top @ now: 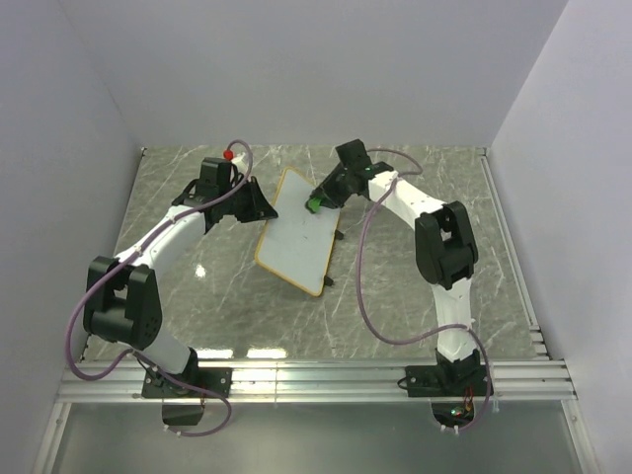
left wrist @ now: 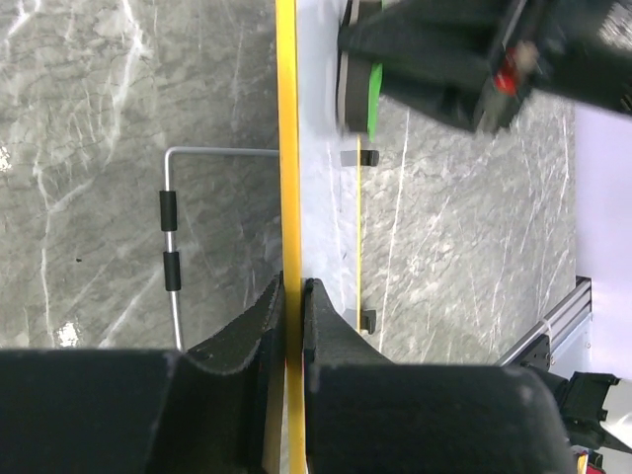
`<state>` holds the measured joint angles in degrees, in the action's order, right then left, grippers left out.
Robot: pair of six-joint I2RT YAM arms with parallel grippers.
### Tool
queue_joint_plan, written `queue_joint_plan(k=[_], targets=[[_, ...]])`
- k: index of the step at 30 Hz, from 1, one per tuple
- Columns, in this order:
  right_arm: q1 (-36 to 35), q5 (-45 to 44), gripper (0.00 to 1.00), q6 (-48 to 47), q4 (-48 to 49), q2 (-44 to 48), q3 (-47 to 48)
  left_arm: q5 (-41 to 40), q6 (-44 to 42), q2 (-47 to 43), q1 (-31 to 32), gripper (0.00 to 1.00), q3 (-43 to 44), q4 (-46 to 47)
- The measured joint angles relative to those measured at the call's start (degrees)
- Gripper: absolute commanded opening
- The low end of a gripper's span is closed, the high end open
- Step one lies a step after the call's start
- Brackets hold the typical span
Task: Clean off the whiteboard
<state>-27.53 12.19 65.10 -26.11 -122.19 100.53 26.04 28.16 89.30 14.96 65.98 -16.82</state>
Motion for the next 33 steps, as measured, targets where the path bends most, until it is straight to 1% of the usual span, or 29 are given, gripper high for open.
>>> queue_joint_plan(k=[3, 6, 10, 14, 19, 28, 30, 33], targets=[[2.8, -1.0, 0.0, -0.7, -0.7, -1.5, -0.1, 0.0, 0.0, -0.2, 0.2, 0.0, 0.0, 0.0], [3.9, -2.1, 0.0, -1.4, -1.2, -1.7, -1.0, 0.0, 0.0, -0.2, 0.3, 0.0, 0.0, 0.0], [3.5, -2.5, 0.0, -0.7, 0.3, -1.4, -3.1, 0.0, 0.2, -0.2, 0.4, 0.0, 0.0, -0.6], [2.7, -3.9, 0.0, -0.4, 0.2, -1.3, -2.7, 0.0, 0.2, -0.2, 0.4, 0.0, 0.0, -0.7], [-0.1, -4.7, 0.0, 0.1, 0.5, 0.8, -3.3, -0.3, 0.6, -0.2, 0.4, 0.0, 0.0, -1.0], [-9.2, -4.2, 0.0, 3.0, 4.9, 11.3, -14.4, -0.8, 0.5, -0.1, 0.5, 0.0, 0.0, -1.2], [-10.3, -4.1, 0.0, 3.0, 6.5, 13.2, -17.9, -1.0, 0.4, 0.1, 0.5, 0.0, 0.2, -1.4], [-10.7, -3.4, 0.0, 3.6, 10.3, 16.9, -26.6, -1.6, 0.1, 0.4, 0.5, 0.0, 0.6, -1.7]])
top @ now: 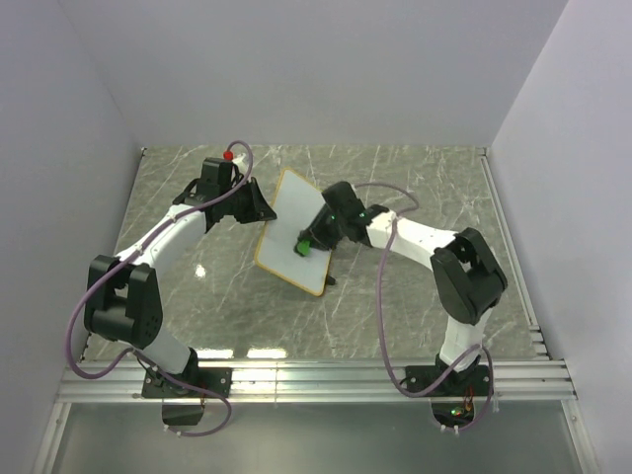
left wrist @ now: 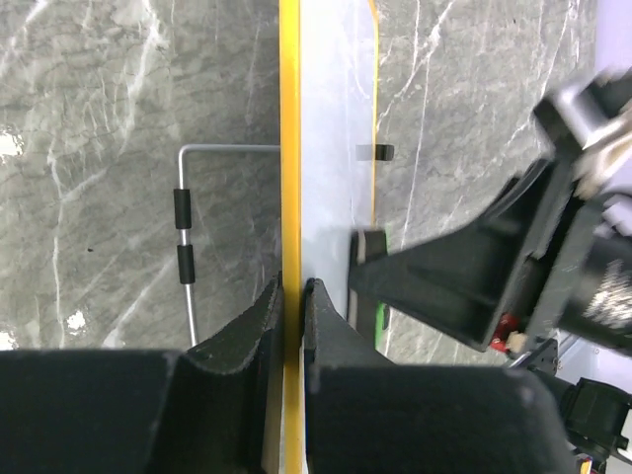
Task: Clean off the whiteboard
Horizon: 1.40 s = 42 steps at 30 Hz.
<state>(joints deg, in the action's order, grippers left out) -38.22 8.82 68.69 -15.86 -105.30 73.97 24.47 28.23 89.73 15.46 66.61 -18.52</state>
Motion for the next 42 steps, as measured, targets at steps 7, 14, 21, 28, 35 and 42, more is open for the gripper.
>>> queue_joint_plan(k=[7, 14, 21, 28, 35, 42], targets=[[2.2, -0.2, 0.0, -0.5, -0.8, 1.6, -5.4, 0.0, -0.1, 0.1, 0.0, 0.0, 0.0, 0.7], [5.3, -2.1, 0.0, -2.4, -5.2, -6.4, 9.7, 0.3, -0.1, 0.1, 0.0, 0.0, 0.3, 0.5], [7.0, -2.3, 0.0, -2.6, -9.6, -14.8, 25.6, 0.1, -0.2, 0.1, 0.1, 0.0, 0.3, 0.4], [7.4, -2.8, 0.0, -3.5, -8.2, -15.0, 24.4, -0.2, -0.2, 0.2, 0.1, 0.0, 0.6, -0.1], [5.7, -5.9, 0.0, -1.8, -2.8, -4.1, 2.1, -0.3, -0.4, 0.6, 0.2, 0.0, 1.4, -0.9], [-0.7, -8.3, 0.0, -0.6, -4.5, 1.4, -3.3, -0.4, -1.3, 1.0, 0.2, 0.0, 2.0, -0.8]])
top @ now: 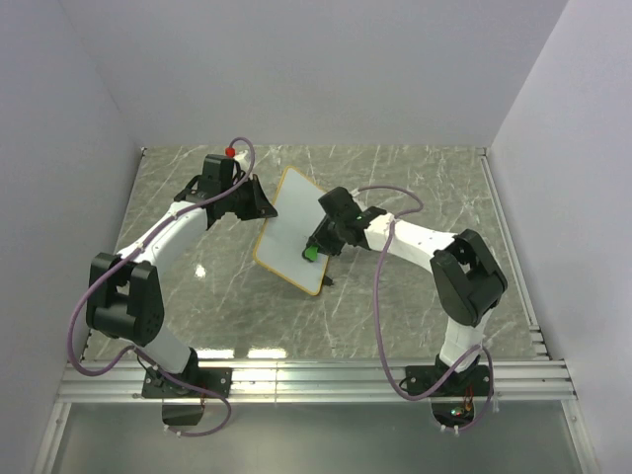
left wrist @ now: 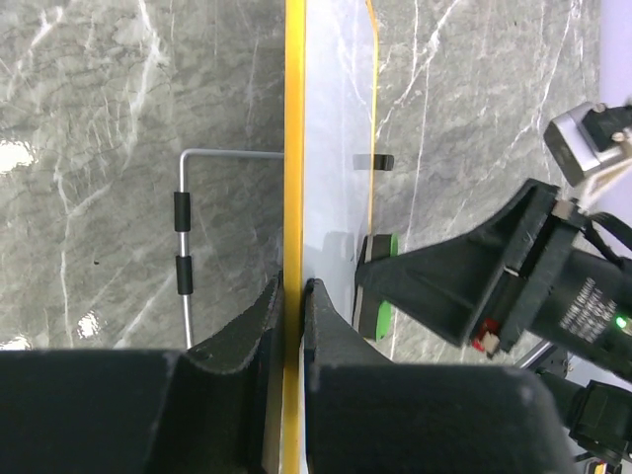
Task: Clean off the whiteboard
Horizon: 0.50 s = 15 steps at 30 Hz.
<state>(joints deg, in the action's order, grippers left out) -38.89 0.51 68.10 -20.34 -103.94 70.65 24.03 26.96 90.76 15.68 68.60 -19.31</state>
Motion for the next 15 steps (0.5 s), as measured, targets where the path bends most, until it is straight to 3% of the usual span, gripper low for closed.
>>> queue_joint_plan(k=[6, 15], targets=[[-0.4, -0.5, 0.0, -0.4, -2.2, -2.1, 6.0, -0.2, -0.3, 0.2, 0.0, 0.0, 0.1, 0.0], [5.8, -1.1, 0.0, -2.8, -2.7, -8.7, 13.3, -0.5, -0.1, -0.2, 0.1, 0.0, -0.1, 0.0]])
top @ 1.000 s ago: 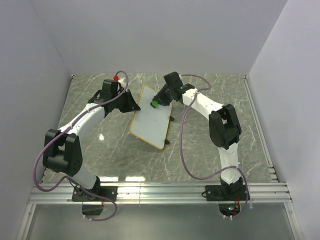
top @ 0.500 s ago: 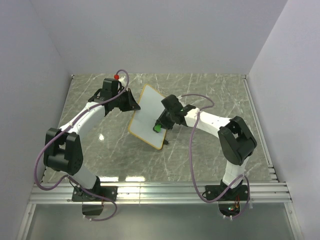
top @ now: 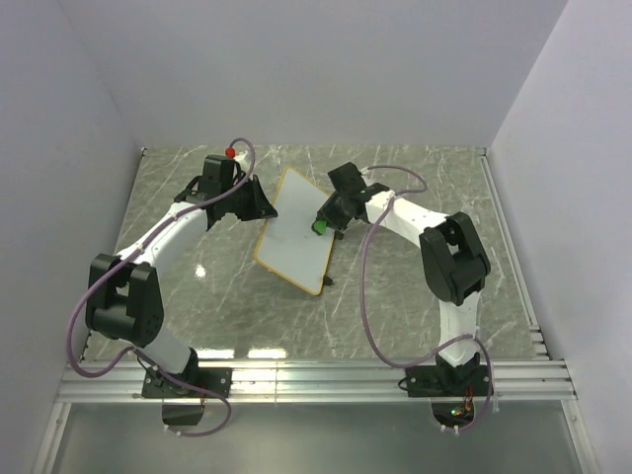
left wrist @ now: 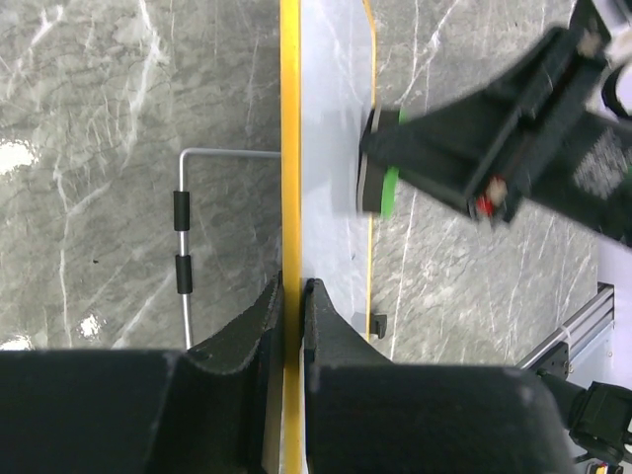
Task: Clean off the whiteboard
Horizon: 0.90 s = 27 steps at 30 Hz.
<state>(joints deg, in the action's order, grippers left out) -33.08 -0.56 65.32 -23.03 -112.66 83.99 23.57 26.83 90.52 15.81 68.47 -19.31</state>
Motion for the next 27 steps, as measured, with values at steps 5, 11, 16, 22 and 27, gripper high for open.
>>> queue_joint_plan(k=[5, 11, 16, 22, 27], targets=[[2.3, -1.4, 0.0, -1.9, -1.1, -2.5, 1.9, -0.1, 0.9, -0.7, 0.2, 0.0, -0.8, 0.5], [1.4, -2.4, 0.0, -1.2, -0.6, -1.5, 0.9, -0.5, 1.0, -0.8, 0.4, 0.0, -0.8, 0.5], [-2.4, -3.3, 0.0, 1.0, -1.2, 0.6, 0.8, -1.0, 1.1, -0.8, 0.4, 0.0, -0.8, 0.4], [-9.0, -2.0, 0.0, 4.0, -1.0, 4.1, 0.8, -1.7, 1.1, -0.7, 0.5, 0.0, -0.8, 0.3], [-10.1, -0.7, 0.0, 5.2, 0.7, 5.6, -2.2, -2.3, 1.1, -0.6, 0.5, 0.0, -0.8, 0.2]])
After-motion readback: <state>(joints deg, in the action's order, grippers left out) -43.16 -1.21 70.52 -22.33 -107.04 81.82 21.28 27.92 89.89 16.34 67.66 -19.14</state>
